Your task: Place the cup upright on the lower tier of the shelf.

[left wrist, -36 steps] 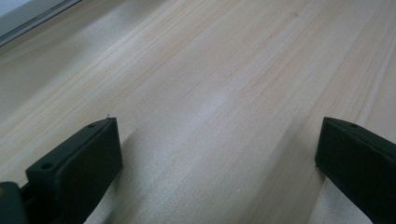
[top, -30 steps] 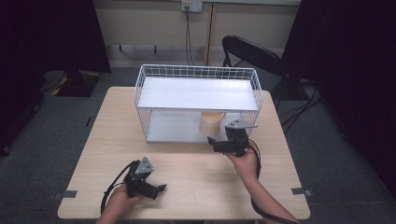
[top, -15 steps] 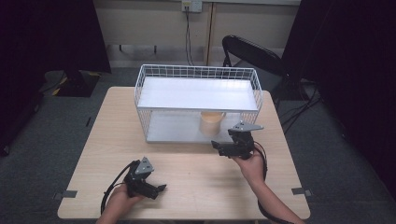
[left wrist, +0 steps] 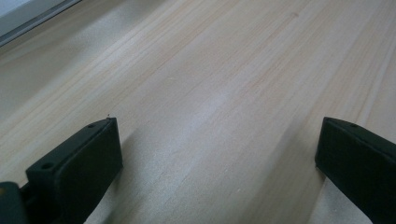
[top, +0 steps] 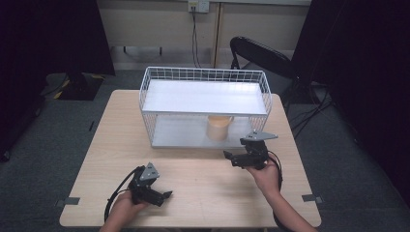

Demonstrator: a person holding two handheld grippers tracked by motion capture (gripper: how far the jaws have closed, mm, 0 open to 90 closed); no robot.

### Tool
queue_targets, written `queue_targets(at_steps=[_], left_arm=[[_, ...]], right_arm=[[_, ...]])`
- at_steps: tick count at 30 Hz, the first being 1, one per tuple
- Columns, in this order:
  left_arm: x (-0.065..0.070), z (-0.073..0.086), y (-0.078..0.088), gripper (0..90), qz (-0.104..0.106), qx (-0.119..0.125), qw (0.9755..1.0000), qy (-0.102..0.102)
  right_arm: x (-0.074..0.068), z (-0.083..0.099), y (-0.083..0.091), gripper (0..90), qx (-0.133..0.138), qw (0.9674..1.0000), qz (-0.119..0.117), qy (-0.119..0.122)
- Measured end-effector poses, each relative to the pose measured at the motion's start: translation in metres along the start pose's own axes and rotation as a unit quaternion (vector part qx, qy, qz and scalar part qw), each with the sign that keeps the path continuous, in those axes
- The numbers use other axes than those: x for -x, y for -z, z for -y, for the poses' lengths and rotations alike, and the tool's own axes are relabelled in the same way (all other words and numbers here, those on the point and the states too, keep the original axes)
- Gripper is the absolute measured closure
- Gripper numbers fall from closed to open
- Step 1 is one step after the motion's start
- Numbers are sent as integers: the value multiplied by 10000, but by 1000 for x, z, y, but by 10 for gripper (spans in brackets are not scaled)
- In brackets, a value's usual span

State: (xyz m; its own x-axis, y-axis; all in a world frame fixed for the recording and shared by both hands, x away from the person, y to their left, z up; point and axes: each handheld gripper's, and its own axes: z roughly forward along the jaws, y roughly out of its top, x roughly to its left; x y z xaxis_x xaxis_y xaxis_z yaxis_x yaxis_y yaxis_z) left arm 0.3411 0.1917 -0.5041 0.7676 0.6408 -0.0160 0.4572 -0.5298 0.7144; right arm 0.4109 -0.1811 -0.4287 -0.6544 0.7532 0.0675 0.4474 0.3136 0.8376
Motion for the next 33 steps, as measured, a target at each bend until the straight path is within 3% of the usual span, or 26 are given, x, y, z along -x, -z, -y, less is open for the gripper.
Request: queue_targets(at_steps=[33], left_arm=[[0, 0, 0, 0, -1, 2, 10000, 2]], right_arm=[[15, 39, 23, 132, -209, 9998, -20, 38]])
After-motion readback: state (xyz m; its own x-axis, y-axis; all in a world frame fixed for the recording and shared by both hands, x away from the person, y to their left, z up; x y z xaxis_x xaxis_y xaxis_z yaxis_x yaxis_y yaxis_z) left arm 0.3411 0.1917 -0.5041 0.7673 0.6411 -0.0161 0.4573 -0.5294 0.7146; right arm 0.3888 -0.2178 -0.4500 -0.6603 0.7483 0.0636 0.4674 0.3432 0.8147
